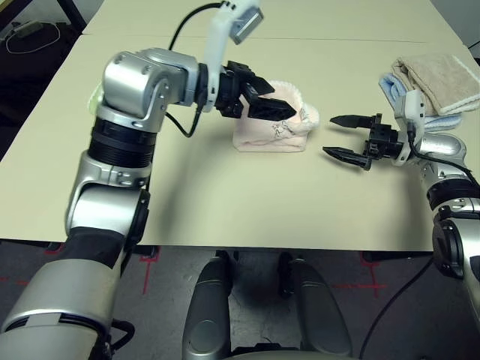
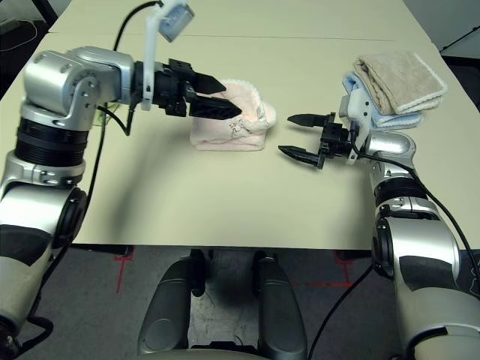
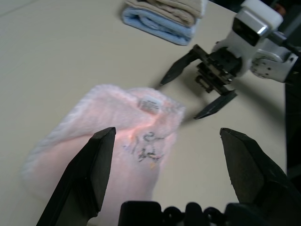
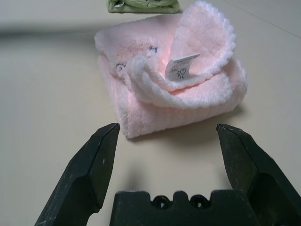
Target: Fold the towel and set it aside.
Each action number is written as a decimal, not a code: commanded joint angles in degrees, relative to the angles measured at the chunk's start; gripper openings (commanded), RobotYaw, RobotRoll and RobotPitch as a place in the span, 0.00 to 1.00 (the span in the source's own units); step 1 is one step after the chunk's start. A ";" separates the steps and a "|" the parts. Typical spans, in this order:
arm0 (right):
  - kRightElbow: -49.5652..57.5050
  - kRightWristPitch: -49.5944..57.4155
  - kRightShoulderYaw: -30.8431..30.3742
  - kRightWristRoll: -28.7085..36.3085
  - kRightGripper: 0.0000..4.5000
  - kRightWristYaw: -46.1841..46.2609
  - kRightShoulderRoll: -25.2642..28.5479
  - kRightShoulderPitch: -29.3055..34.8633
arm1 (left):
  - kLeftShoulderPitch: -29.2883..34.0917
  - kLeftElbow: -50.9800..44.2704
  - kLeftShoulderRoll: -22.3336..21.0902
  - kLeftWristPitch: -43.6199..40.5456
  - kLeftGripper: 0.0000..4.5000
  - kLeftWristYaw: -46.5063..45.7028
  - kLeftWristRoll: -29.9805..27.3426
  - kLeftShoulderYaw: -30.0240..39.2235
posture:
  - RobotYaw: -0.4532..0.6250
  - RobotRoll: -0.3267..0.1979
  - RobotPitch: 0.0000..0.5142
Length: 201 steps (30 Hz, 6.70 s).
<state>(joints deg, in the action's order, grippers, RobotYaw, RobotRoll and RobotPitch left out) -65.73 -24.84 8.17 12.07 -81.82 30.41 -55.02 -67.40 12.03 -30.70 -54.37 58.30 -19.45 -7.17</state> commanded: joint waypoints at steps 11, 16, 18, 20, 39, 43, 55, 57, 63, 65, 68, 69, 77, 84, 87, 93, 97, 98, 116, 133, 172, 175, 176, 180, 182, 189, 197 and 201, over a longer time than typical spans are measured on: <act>3.14 8.43 4.18 4.74 1.00 3.54 -0.86 0.91 | 14.70 10.95 7.56 35.07 1.00 -14.72 4.68 9.78 | 0.47 0.62 0.41; 5.38 9.52 4.46 5.05 1.00 5.70 -1.62 2.85 | 16.29 14.87 7.52 40.81 1.00 -21.30 8.82 9.71 | 0.47 0.62 0.42; 6.17 9.28 4.24 5.09 1.00 5.44 -1.75 3.62 | 18.31 15.09 7.21 42.76 1.00 -20.69 8.77 9.66 | 0.46 0.62 0.42; 6.63 8.88 3.86 4.91 1.00 4.91 -1.70 4.05 | 20.38 14.42 6.65 43.58 1.00 -18.37 8.15 9.26 | 0.46 0.62 0.42; 6.61 8.48 2.69 3.99 0.05 3.11 -2.21 3.66 | 24.71 16.87 3.34 45.50 1.00 -12.53 7.66 10.59 | 0.46 0.62 0.43; 6.62 8.57 2.52 3.93 0.02 2.72 -2.30 3.58 | 24.06 18.01 2.84 45.55 1.00 -11.54 7.78 10.52 | 0.46 0.62 0.43; 6.58 8.64 1.96 4.11 0.00 2.15 -2.49 3.08 | 24.44 17.01 1.10 45.30 0.92 -4.77 7.28 9.57 | 0.47 0.62 0.42; 6.57 8.60 1.86 4.13 0.00 2.13 -2.55 3.06 | 24.79 16.20 0.98 45.70 0.78 -3.66 7.08 9.46 | 0.47 0.62 0.42; 6.54 8.61 1.51 4.06 0.00 1.95 -2.96 2.35 | 25.12 14.69 0.79 45.94 0.25 -1.74 7.10 9.32 | 0.47 0.62 0.41; 6.80 8.82 1.56 4.36 0.00 1.80 -3.32 1.61 | 24.97 14.35 0.70 45.68 0.09 -1.37 7.00 9.39 | 0.47 0.62 0.41; 7.16 9.17 1.89 4.98 0.00 1.80 -4.15 -0.19 | 24.48 14.15 0.54 45.31 0.01 -0.81 6.87 9.40 | 0.47 0.62 0.41; 7.13 9.38 2.12 5.23 0.00 1.99 -4.46 -0.95 | 24.25 14.10 0.55 45.11 0.01 -0.66 6.83 9.38 | 0.47 0.62 0.41; 5.54 10.00 2.19 5.42 0.00 2.99 -6.05 -7.45 | 23.15 13.43 0.95 43.51 0.01 0.20 6.60 8.94 | 0.48 0.62 0.40; 3.47 8.35 -2.76 -0.96 0.00 7.24 -7.86 -9.60 | 17.46 15.17 2.84 42.58 0.01 -0.35 6.34 8.57 | 0.50 0.62 0.41; 2.39 7.60 -3.36 -2.17 0.00 8.20 -8.40 -9.84 | 12.87 18.24 4.35 42.73 0.01 -0.28 6.80 8.03 | 0.50 0.62 0.41; 1.26 7.23 -3.36 -2.84 0.00 8.97 -9.27 -9.35 | 8.63 23.26 7.38 43.55 0.01 2.17 7.73 5.36 | 0.49 0.62 0.41; 1.37 7.37 -3.16 -2.75 0.00 9.17 -9.28 -8.87 | 9.24 23.76 9.12 42.58 0.01 3.01 7.86 3.80 | 0.48 0.62 0.42; 1.46 7.45 -3.06 -2.68 0.00 9.15 -9.27 -8.70 | 10.08 23.84 9.70 42.48 0.01 2.96 8.09 3.24 | 0.48 0.62 0.42; -0.42 6.70 -7.19 -7.73 0.00 9.69 -9.37 -4.34 | 8.91 38.15 10.92 50.51 0.01 3.41 15.21 -0.50 | 0.48 0.62 0.43; -4.67 4.39 -4.47 -6.80 0.00 8.04 -6.20 -3.17 | 5.27 48.64 7.85 56.63 0.01 7.86 17.31 0.18 | 0.47 0.62 0.42; -6.23 9.97 -5.66 -12.74 0.00 30.20 -13.07 -10.69 | -4.07 58.99 14.73 56.00 0.01 -8.27 19.34 6.15 | 0.46 0.62 0.44; -6.55 10.64 -5.84 -13.29 0.00 31.52 -12.83 -10.41 | -3.55 58.93 14.08 55.88 0.01 -7.82 19.67 6.06 | 0.46 0.62 0.44; -6.63 11.01 -5.72 -13.27 0.00 31.77 -12.82 -10.38 | -3.36 58.85 13.86 55.90 0.01 -7.57 19.70 6.09 | 0.46 0.62 0.44; -7.06 12.27 -5.19 -13.31 0.00 33.45 -12.45 -10.02 | -2.80 58.53 13.06 55.49 0.01 -6.24 19.57 6.31 | 0.46 0.62 0.45; -7.23 12.60 -4.86 -13.12 0.00 34.05 -12.04 -9.80 | -2.55 58.44 12.76 55.35 0.01 -5.75 19.59 6.29 | 0.46 0.62 0.45; -7.11 13.11 -3.52 -12.08 0.00 34.30 -10.43 -9.46 | -1.83 58.21 12.54 54.74 0.01 -4.70 19.77 6.07 | 0.46 0.62 0.45; -6.29 12.62 -2.55 -11.47 0.00 32.41 -8.78 -8.17 | -1.71 58.37 12.52 54.69 0.01 -4.99 19.94 6.16 | 0.45 0.62 0.45; -5.31 12.05 -0.57 -8.88 0.00 29.84 -8.87 -8.17 | -1.98 58.23 12.14 54.88 0.01 -4.79 19.89 6.34 | 0.45 0.62 0.44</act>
<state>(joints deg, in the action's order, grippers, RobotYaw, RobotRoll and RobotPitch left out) -71.87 -12.37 6.58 1.82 -50.73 21.09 -64.12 -70.14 70.33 -18.27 0.69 52.96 -0.23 -0.62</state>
